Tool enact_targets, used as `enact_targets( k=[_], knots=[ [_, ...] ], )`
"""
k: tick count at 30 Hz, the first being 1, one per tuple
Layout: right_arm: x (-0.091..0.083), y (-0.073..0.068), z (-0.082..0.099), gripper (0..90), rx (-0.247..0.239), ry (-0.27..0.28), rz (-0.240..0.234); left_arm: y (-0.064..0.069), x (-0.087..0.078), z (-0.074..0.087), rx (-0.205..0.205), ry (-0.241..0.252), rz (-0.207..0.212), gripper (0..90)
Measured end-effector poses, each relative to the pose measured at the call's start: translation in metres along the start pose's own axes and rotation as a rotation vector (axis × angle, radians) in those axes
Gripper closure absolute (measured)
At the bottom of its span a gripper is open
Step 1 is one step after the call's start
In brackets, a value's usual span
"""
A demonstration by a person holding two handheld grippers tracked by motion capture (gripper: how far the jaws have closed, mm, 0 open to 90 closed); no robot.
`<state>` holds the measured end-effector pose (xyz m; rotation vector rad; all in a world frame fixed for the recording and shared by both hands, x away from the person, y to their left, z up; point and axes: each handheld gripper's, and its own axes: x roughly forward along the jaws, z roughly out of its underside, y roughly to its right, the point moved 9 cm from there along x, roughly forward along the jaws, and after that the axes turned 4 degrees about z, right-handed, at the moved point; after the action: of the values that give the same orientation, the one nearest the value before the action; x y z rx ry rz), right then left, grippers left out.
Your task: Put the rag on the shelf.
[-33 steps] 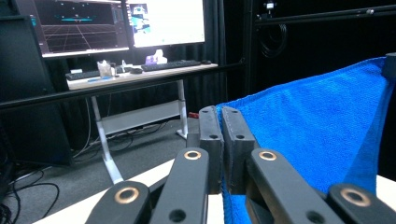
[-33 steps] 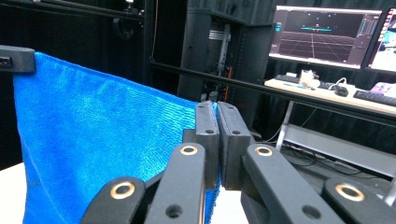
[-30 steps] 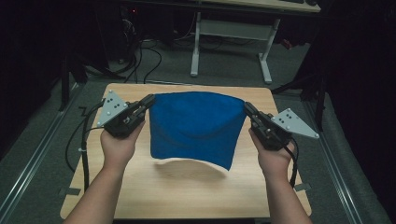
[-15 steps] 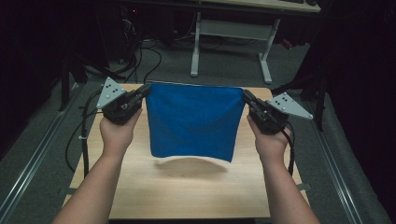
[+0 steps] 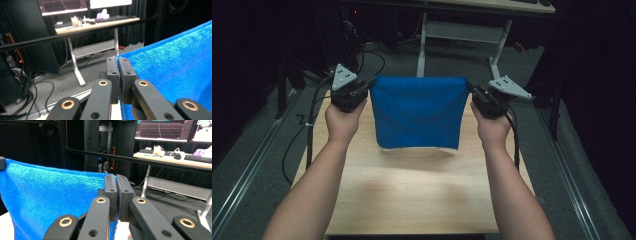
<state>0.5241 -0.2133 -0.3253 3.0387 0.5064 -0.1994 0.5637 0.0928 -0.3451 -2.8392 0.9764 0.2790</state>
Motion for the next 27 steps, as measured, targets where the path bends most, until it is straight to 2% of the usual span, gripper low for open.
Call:
enact_targets(
  k=[2, 8, 11, 15, 18, 21, 23, 25, 27],
  knots=[
    [0.009, 0.002, -0.001, 88.8, -0.009, -0.007, 0.009, -0.006, 0.01, 0.004, -0.004, -0.026, -0.014, 88.3],
    [0.037, 0.013, 0.009, 88.8, -0.017, -0.075, 0.033, -0.017, 0.035, 0.017, -0.031, -0.082, -0.03, 88.2],
    [0.054, 0.02, 0.027, 88.7, -0.006, -0.141, 0.04, -0.019, 0.047, 0.029, -0.042, -0.134, -0.026, 88.2],
    [0.068, 0.024, 0.053, 88.7, -0.011, -0.214, 0.052, -0.018, 0.058, 0.052, -0.048, -0.204, -0.014, 88.2],
    [0.071, 0.025, 0.07, 88.7, 0.01, -0.249, 0.043, -0.017, 0.062, 0.072, -0.07, -0.249, 0.012, 88.2],
    [0.073, 0.024, 0.089, 88.7, 0.004, -0.289, 0.033, -0.014, 0.063, 0.093, -0.085, -0.291, 0.037, 88.3],
    [0.073, 0.022, 0.099, 88.7, -0.001, -0.31, 0.031, -0.009, 0.064, 0.107, -0.08, -0.333, 0.053, 88.3],
    [0.072, 0.02, 0.11, 88.7, 0.007, -0.331, 0.021, -0.005, 0.064, 0.118, -0.08, -0.343, 0.064, 88.3],
    [0.071, 0.018, 0.123, 88.7, 0.003, -0.353, 0.015, -0.002, 0.064, 0.128, -0.1, -0.358, 0.084, 88.3]
  ],
)
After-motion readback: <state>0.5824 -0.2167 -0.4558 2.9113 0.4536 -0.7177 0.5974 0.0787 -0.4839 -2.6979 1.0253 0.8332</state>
